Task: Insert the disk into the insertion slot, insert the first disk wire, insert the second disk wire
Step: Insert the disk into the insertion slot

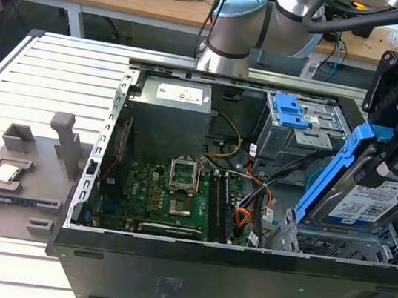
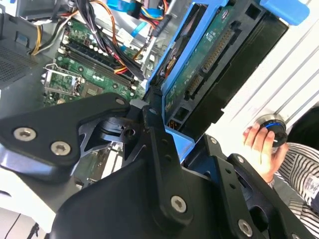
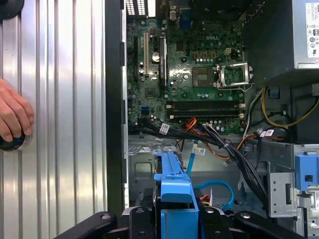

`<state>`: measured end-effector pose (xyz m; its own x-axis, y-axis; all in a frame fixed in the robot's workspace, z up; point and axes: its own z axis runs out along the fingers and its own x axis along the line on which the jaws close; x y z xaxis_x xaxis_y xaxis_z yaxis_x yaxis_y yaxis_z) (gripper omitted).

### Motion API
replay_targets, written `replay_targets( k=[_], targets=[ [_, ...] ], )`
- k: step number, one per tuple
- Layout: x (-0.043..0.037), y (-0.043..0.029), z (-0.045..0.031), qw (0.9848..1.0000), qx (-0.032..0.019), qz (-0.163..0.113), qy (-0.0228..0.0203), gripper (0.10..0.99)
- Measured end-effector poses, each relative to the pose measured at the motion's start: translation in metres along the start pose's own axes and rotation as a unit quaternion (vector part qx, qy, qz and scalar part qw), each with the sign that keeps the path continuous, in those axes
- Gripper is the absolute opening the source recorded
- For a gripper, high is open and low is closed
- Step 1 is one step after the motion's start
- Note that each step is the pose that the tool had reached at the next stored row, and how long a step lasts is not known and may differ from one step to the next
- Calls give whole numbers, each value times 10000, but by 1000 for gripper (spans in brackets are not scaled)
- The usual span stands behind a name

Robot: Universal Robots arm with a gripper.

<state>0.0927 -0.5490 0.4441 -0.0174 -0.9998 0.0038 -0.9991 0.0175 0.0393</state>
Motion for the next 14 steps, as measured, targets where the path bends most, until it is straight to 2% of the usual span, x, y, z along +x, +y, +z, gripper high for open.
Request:
replay_targets(
  k=[14],
  targets=[
    [-80, -45, 105, 10000, 0, 0, 11, 365]
  ],
)
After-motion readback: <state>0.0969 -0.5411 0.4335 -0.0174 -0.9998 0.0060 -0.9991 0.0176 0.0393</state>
